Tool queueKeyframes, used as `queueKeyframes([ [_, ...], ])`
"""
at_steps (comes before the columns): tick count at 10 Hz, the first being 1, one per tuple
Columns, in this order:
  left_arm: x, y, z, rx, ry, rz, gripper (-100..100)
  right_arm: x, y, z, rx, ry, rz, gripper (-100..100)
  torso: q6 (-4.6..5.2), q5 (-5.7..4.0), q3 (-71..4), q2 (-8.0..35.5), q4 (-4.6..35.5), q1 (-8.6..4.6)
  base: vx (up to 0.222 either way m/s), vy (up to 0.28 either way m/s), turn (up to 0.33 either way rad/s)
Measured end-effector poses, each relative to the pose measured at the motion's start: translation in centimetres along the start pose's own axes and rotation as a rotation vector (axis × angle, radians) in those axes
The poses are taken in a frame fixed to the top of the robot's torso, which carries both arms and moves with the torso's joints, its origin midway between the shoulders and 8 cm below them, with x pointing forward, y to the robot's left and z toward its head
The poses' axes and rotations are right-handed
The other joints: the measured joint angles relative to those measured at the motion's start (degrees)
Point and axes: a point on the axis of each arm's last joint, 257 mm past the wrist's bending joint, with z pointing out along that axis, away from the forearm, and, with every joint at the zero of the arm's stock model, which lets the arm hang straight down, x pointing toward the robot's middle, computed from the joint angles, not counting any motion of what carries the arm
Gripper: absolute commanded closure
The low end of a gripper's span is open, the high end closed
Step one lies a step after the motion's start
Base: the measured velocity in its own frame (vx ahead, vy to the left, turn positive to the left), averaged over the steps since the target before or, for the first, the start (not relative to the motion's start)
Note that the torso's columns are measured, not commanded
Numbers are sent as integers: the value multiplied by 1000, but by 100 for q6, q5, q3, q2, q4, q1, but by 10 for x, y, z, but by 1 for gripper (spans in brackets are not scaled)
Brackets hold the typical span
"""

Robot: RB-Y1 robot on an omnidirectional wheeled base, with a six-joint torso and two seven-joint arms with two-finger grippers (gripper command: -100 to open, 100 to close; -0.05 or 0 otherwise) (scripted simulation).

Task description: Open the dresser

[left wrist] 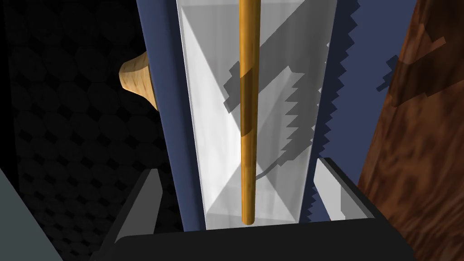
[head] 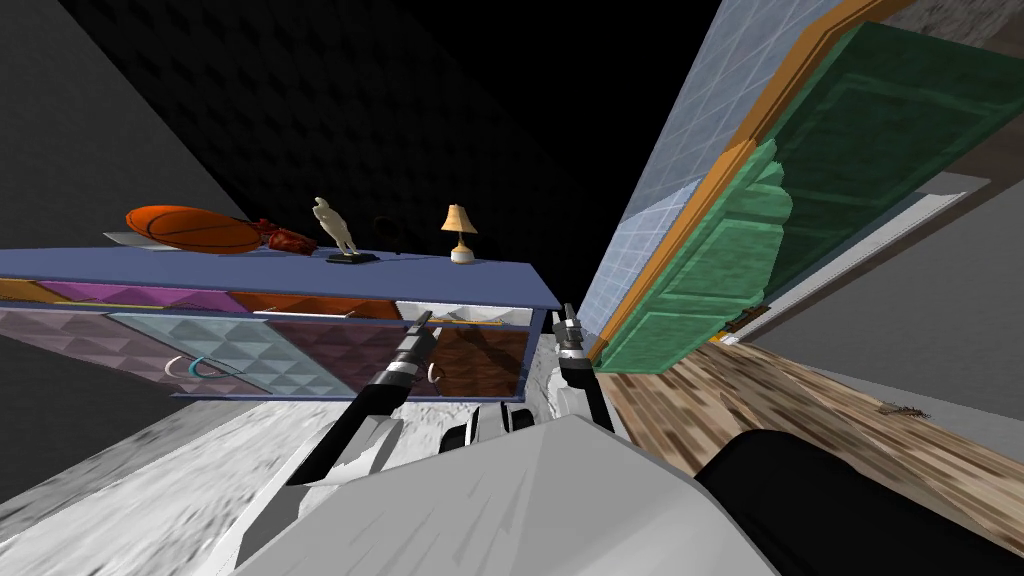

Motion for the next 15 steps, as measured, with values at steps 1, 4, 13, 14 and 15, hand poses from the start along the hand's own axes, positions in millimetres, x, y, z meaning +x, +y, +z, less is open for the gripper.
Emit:
queueKeyframes([
  [1,0,0,0,-1,0,0,100,0,0,0,0,0,0,0,0,2,3,9,0,9,-61,23,0],
  [4,2,2,-2,-3,4,0,100,0,0,0,0,0,0,0,-10,5,19,36,11,22,-106,25,20],
  [13,10,-24,-27,-24,25,-5,-100,0,0,0,0,0,0,0,2,2,-4,-3,-1,7,-20,4,32],
  [14,12,-30,-30,-23,29,-6,-100,0,0,0,0,0,0,0,1,3,0,2,0,9,58,-4,41],
  [15,14,-38,-34,-22,33,-7,-100,0,0,0,0,0,0,0,0,3,1,4,0,9,54,-8,41],
])
